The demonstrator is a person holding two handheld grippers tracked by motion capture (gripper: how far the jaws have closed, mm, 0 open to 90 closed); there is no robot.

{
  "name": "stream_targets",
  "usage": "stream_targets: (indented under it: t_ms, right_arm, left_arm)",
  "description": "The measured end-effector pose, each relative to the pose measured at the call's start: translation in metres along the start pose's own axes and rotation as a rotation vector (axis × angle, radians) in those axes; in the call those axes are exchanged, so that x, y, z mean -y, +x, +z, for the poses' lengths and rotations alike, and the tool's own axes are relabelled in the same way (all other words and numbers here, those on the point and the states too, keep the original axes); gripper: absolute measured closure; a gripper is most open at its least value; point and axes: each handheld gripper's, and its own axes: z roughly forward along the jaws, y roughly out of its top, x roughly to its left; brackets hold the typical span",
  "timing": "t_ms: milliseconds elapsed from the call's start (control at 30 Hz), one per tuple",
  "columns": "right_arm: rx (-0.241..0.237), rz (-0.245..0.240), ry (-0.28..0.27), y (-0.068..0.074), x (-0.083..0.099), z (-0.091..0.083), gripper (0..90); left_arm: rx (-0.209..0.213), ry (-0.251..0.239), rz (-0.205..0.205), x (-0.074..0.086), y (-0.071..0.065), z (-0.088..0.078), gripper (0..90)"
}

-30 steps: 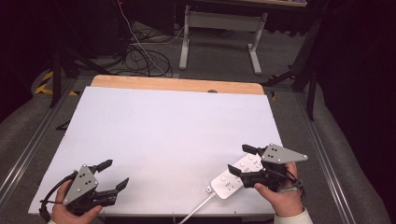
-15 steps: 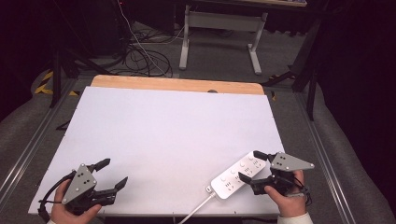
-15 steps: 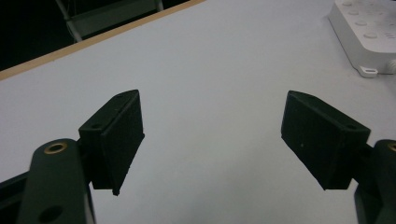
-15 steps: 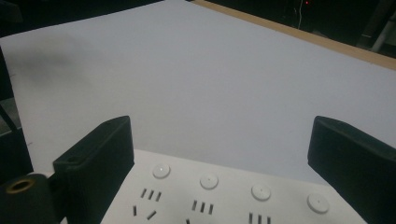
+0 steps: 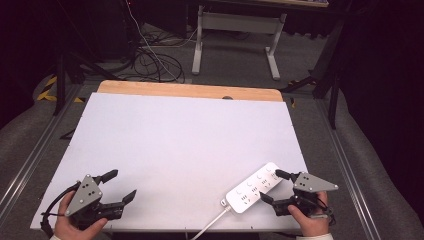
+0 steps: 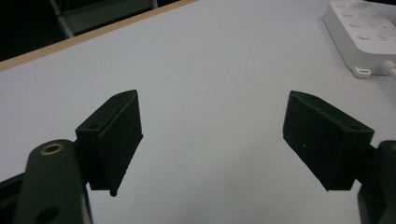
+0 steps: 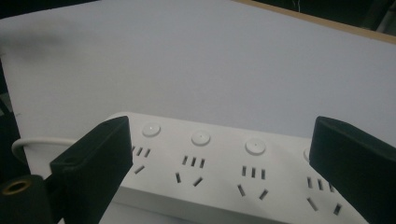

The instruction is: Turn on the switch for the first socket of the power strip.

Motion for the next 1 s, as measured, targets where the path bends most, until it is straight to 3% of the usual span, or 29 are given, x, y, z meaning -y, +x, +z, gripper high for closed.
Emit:
stream_targets:
  t_ms: [167, 467, 633, 833, 1000]
  right_arm:
    - [-0.009, -0.006, 0.008, -0.001, 0.008, 0.0, 7.1]
    - [0.019, 0.051, 0.001, 0.001, 0.024, 0.001, 6.4]
    - [0.011, 0.073, 0.01, 0.002, 0.031, 0.001, 6.3]
    - [0.025, 0.047, 0.006, 0.002, 0.026, 0.003, 6.3]
    - [0.032, 0.019, 0.017, 0.006, 0.023, 0.004, 7.3]
  left_arm:
    - [-0.002, 0.003, 0.008, 0.001, 0.0, 0.001, 20.6]
    - [-0.014, -0.034, 0.001, 0.008, 0.001, 0.006, 19.3]
    - [-0.01, -0.009, 0.002, 0.012, 0.002, 0.01, 19.2]
    - [-0.026, 0.031, 0.01, 0.012, 0.003, 0.012, 19.2]
    - [-0.022, 0.025, 0.012, 0.012, 0.002, 0.011, 18.4]
